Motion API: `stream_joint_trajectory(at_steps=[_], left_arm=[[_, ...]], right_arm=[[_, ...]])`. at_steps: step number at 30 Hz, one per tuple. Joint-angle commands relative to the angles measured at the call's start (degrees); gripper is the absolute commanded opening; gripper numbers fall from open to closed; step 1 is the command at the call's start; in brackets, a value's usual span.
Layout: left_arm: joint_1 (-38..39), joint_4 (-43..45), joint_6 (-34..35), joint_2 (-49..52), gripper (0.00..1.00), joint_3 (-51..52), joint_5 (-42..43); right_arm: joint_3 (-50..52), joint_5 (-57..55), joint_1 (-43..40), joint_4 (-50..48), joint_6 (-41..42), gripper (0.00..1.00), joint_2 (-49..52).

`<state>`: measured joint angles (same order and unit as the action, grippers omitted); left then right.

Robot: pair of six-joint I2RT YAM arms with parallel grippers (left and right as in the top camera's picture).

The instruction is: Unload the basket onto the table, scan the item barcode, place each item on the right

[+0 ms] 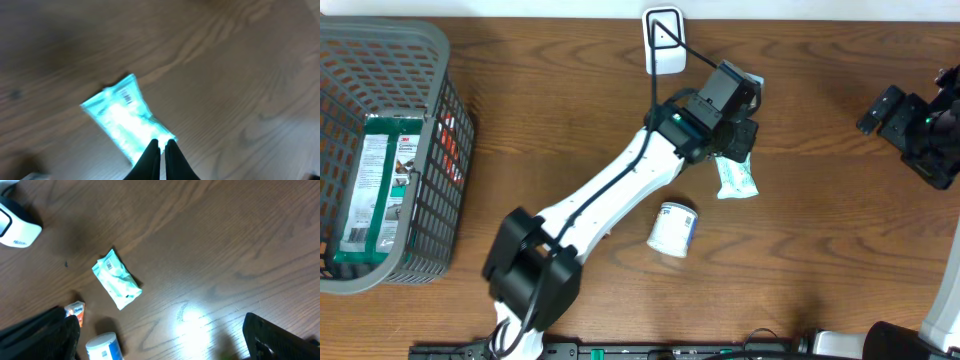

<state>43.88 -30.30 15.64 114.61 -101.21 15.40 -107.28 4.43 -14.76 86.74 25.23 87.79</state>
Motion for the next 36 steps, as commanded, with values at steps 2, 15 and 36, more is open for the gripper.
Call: stream_joint_trajectory(at_steps=[2, 15, 36], left_arm=[[0.3, 4.3, 1.1, 7.1, 0.07, 0.3, 6.9], [1.6, 7.8, 1.6, 18.2, 0.08, 0.3, -2.0], [1.4, -5.7, -4.7, 17.1, 0.08, 0.6, -19.3]], right_arm=[[-0.9, -0.3, -0.2, 0.0, 0.4, 0.99, 0.3], [-0.9, -0.3, -0.2, 0.0, 0.4, 0.99, 0.3], [-0.9, -0.3, -0.2, 0.0, 0.4, 0.99, 0.3]])
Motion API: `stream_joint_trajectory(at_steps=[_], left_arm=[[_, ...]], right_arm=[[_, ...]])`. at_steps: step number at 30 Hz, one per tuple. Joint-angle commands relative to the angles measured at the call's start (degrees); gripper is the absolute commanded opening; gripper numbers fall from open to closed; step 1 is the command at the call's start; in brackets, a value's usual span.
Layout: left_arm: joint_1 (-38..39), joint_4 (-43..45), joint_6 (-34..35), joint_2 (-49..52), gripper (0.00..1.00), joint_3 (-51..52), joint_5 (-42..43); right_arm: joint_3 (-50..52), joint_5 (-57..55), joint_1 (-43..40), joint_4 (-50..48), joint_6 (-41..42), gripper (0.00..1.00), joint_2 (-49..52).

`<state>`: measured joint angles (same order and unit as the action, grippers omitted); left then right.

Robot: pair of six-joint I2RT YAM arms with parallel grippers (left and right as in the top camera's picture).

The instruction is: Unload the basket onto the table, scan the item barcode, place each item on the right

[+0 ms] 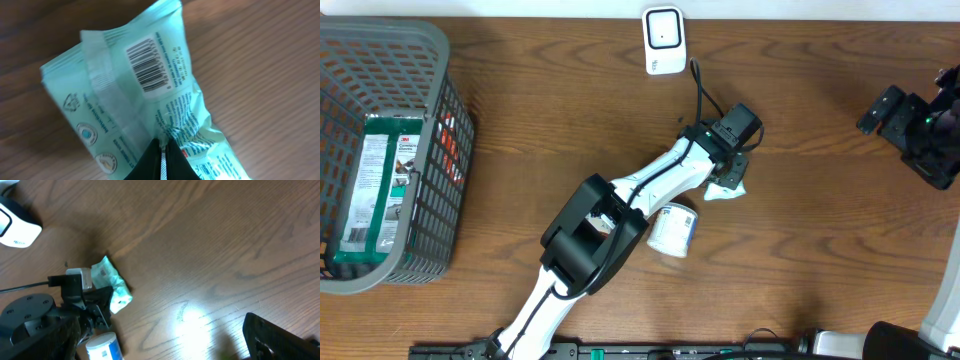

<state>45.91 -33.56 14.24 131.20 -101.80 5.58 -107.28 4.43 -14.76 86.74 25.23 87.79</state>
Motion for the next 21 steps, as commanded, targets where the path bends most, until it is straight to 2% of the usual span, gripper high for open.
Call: stream_joint_trajectory(at_steps=[1, 4, 12, 18, 21], left_arm=[[-0.6, -3.5, -3.7, -0.2, 0.08, 1.2, -11.7], [-0.6, -6.0, -4.2, -2.4, 0.08, 1.2, -15.6], [-0.6, -9.3, -3.9, -6.8, 0.08, 1.2, -15.5], [-0.6, -4.9, -2.6, -8.8, 0.08, 1.2, -15.0], [-0.6, -1.0, -2.6, -8.2, 0.08, 1.2, -11.4]], right_arm=[[-0.9, -0.3, -0.2, 0.0, 0.4, 0.99, 0.3], [-0.9, -0.3, -0.2, 0.0, 0.4, 0.99, 0.3], [-0.9, -0.3, -0.2, 0.0, 0.4, 0.99, 0.3], [-0.9, -0.3, -0.2, 0.0, 0.4, 0.99, 0.3], [-0.9, -0.3, -0.2, 0.0, 0.4, 0.99, 0.3]])
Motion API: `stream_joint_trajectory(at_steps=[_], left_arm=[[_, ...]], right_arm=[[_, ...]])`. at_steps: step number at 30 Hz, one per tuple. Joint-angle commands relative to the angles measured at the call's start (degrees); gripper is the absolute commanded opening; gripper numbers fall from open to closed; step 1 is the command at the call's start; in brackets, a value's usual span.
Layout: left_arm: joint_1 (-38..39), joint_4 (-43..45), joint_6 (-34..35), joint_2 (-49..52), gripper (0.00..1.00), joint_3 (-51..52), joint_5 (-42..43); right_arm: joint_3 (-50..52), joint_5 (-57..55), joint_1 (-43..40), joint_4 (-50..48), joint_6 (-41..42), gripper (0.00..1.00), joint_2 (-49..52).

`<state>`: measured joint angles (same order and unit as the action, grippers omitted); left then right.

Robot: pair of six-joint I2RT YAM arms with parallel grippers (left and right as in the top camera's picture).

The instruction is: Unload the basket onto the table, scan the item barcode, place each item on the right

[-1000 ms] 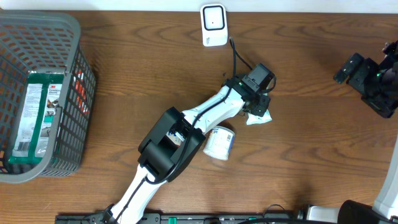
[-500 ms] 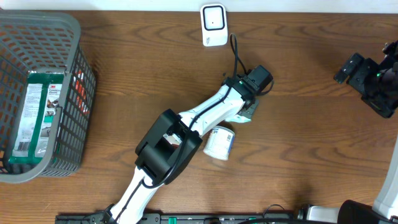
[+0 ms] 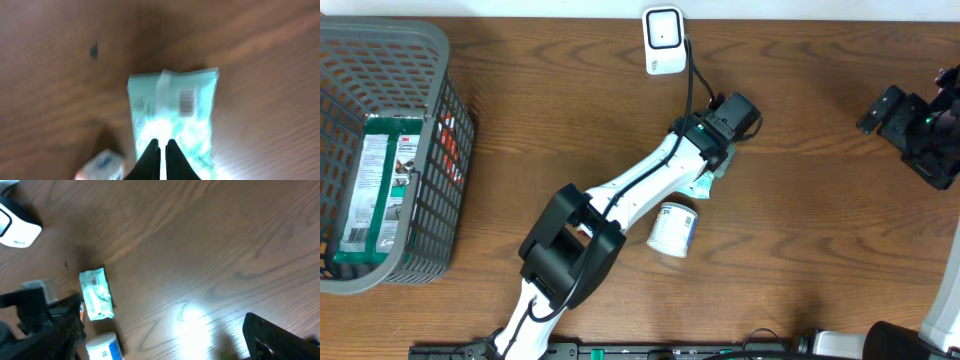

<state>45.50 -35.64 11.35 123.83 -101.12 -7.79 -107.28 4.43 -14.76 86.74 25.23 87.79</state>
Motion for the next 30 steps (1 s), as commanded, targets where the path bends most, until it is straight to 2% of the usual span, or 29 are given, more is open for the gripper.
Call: stream_joint_trajectory(at_steps=[1, 9, 13, 20, 23, 30], left_arm=[[-0.2, 2.4, 0.3, -0.4, 0.08, 0.5, 4.2], [-0.2, 8.7, 1.3, 3.2, 0.08, 0.6, 5.7], [-0.2, 8.8, 3.8, 5.0, 0.08, 0.9, 5.7], [-0.5, 10.1, 3.8, 8.1, 0.08, 1.8, 5.6], [-0.9, 10.3, 4.1, 8.5, 0.08, 1.8, 2.5], [-2.4, 10.3, 8.7, 7.8, 0.07, 1.8, 0.7]], right_arm=[[-0.9, -0.3, -0.2, 0.0, 0.4, 0.99, 0.3], [-0.9, -0.3, -0.2, 0.0, 0.4, 0.99, 0.3], [-0.9, -0.3, -0.2, 0.0, 0.4, 0.99, 0.3], [-0.9, -0.3, -0.2, 0.0, 0.4, 0.99, 0.3], [-0.9, -0.3, -0.2, 0.0, 0.4, 0.99, 0.3], [-0.9, -0.3, -0.2, 0.0, 0.4, 0.99, 0.3]])
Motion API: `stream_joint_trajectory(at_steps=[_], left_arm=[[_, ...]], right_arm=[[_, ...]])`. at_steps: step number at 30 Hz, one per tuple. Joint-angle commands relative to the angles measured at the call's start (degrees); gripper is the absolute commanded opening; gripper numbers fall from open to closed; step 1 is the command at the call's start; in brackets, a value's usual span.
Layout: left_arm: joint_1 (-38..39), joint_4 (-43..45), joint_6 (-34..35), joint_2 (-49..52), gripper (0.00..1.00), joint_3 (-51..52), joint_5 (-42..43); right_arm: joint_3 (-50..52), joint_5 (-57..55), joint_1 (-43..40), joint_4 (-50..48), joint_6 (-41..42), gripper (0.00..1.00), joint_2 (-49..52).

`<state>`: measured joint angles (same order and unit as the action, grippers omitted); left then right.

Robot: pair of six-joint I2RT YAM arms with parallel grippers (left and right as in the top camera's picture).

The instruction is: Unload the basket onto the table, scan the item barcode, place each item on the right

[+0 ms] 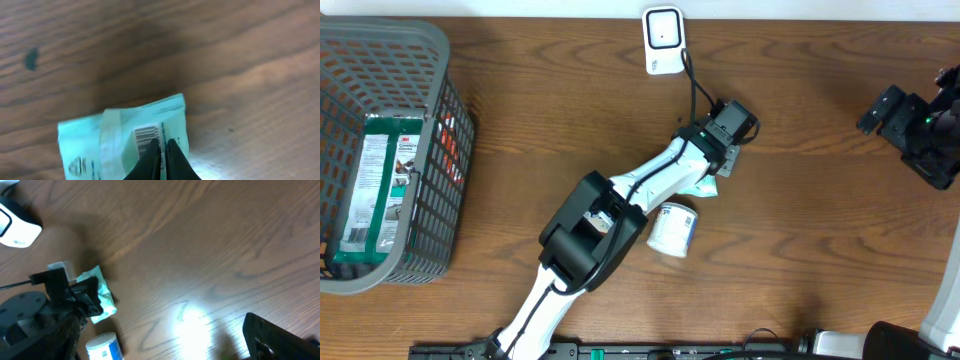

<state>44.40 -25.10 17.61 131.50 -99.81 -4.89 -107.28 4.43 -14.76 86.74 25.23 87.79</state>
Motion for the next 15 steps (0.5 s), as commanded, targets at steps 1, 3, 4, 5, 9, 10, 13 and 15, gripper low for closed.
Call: stream_joint_trajectory(at_steps=[1, 3, 4, 5, 9, 10, 13, 15], left_arm=[[-1.4, -0.3, 2.4, -0.2, 0.07, 0.5, -2.2], [-1.4, -0.2, 2.4, -1.2, 0.08, 0.5, -2.2], [-1.4, -0.2, 2.4, -1.7, 0.08, 0.5, -2.2], [-1.2, -0.2, 2.4, -2.5, 0.08, 0.5, -2.2], [-1.2, -0.3, 2.4, -6.1, 0.08, 0.5, -2.0], [-1.3, -0.3, 2.4, -7.3, 0.08, 0.5, -1.7], [-1.2, -0.3, 2.4, -10.4, 0.08, 0.5, -0.3], [-1.2, -0.3, 2.4, -11.8, 0.08, 0.5, 3.1]], right_arm=[[-0.9, -0.3, -0.2, 0.0, 0.4, 0.99, 0.3], [-0.9, -0.3, -0.2, 0.0, 0.4, 0.99, 0.3], [-0.9, -0.3, -0.2, 0.0, 0.4, 0.99, 0.3], [-0.9, -0.3, -0.2, 0.0, 0.4, 0.99, 0.3], [-0.9, -0.3, -0.2, 0.0, 0.4, 0.99, 0.3], [-0.9, -0.3, -0.2, 0.0, 0.4, 0.99, 0.3], [-0.9, -0.3, -0.2, 0.0, 0.4, 0.99, 0.3], [-0.9, -0.3, -0.2, 0.0, 0.4, 0.99, 0.3]])
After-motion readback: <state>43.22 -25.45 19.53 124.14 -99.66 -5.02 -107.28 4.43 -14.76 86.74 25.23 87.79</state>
